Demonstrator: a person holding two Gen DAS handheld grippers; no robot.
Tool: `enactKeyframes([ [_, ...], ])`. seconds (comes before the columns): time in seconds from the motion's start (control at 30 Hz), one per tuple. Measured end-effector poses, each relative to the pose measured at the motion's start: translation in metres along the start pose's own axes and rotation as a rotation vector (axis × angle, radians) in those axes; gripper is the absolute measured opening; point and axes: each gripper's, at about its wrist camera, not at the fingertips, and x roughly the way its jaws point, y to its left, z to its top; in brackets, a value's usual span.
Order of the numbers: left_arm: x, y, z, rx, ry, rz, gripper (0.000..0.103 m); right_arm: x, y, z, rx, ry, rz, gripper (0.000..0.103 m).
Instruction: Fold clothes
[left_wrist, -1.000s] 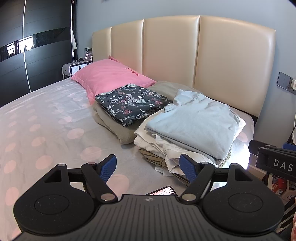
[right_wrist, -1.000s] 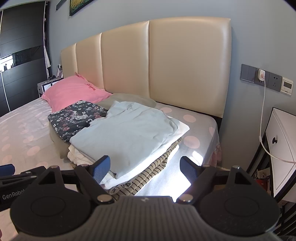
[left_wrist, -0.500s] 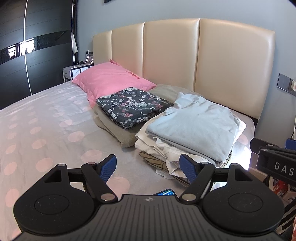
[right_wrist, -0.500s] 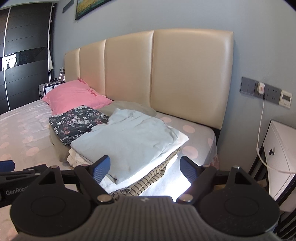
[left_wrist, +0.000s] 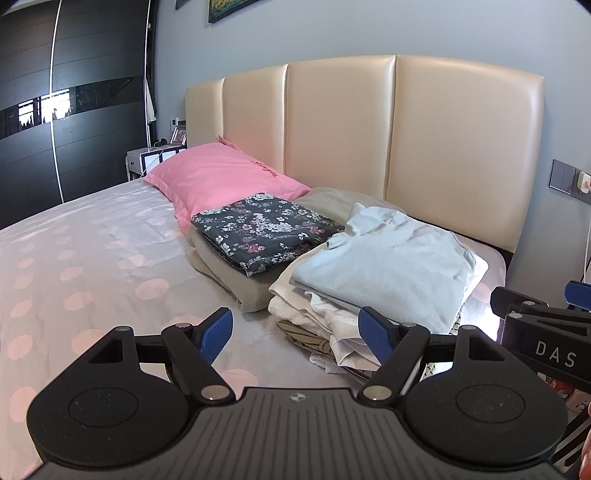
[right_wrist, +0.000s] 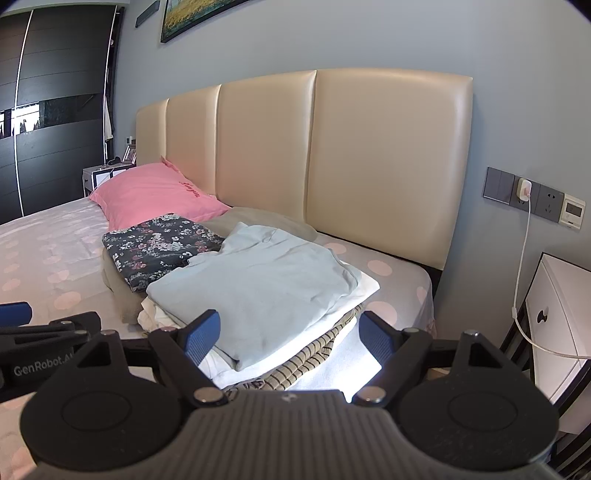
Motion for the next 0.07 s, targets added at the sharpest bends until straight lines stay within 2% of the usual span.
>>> enactKeyframes([
  [0.07,-0.0009,0.0007,0.0001,-0.004,-0.001,-0.005,0.074,0.0000,-0.0001,-0.0002,0.001,0.001,0.000,0.084],
])
